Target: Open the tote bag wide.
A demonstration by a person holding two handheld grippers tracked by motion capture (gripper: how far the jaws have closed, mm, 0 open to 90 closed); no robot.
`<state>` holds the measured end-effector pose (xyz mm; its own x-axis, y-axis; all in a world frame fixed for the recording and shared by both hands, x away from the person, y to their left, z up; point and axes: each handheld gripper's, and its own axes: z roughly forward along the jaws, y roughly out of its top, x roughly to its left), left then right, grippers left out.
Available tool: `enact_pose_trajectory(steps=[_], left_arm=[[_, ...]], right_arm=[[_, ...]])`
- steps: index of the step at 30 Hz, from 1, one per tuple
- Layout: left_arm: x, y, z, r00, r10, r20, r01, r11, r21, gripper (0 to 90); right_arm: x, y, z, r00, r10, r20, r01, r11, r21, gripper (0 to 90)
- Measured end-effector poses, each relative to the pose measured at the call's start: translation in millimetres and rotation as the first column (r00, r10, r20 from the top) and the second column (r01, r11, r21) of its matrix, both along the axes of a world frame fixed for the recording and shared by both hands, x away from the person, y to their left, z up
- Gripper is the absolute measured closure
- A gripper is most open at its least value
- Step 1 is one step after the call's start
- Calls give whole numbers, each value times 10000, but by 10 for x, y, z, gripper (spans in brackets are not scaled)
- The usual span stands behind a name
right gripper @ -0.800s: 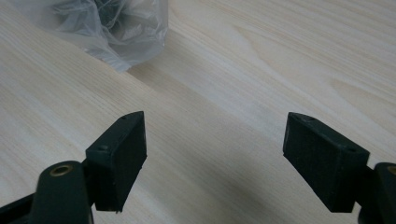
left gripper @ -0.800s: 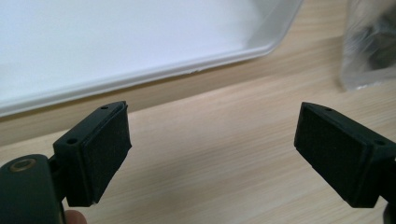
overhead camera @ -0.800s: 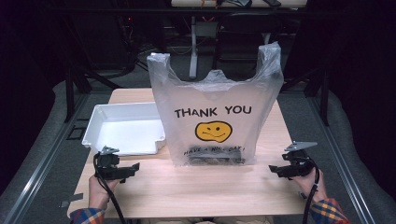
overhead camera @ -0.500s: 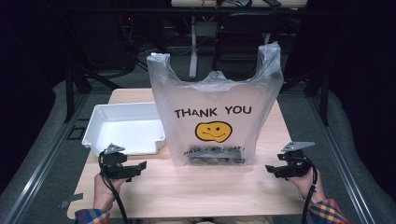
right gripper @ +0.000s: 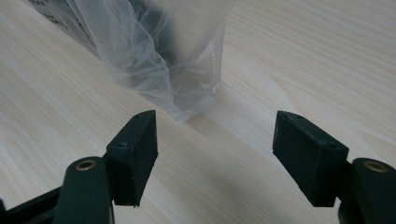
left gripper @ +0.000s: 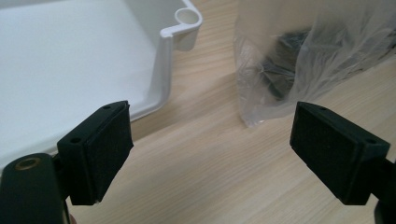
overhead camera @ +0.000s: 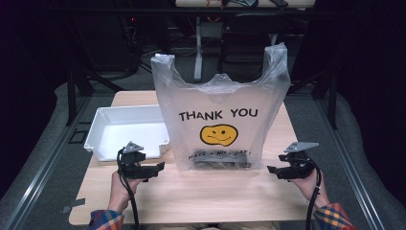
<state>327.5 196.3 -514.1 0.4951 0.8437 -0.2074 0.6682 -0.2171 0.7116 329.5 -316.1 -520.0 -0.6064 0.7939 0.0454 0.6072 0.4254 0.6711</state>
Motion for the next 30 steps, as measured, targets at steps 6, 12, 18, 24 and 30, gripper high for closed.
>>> enact_pose_trajectory(steps=[6, 12, 18, 24, 30], left_arm=[[-14, -70, 43, 9995, -303, 105, 303, 9995, -28, 132], [-42, -149, 77, 9975, -622, 341, 630, 9978, -208, 150], [-66, -251, 195, 9918, -923, 882, 970, 9940, -510, 167], [-41, -302, 287, 9875, -740, 1388, 820, 9952, -526, 298], [-21, -328, 302, 9787, -662, 1942, 834, 9932, -818, 520]], right_arm=[[-4, 116, 47, 9994, 329, 109, -329, 9994, 78, 306], [-18, 220, 82, 9981, 487, 376, -490, 9988, 89, 307], [-22, 295, 208, 9945, 588, 871, -636, 9965, 540, 336], [-27, 362, 329, 9874, 771, 1384, -877, 9935, 723, 476], [-8, 393, 437, 9805, 826, 1782, -997, 9910, 890, 690]])
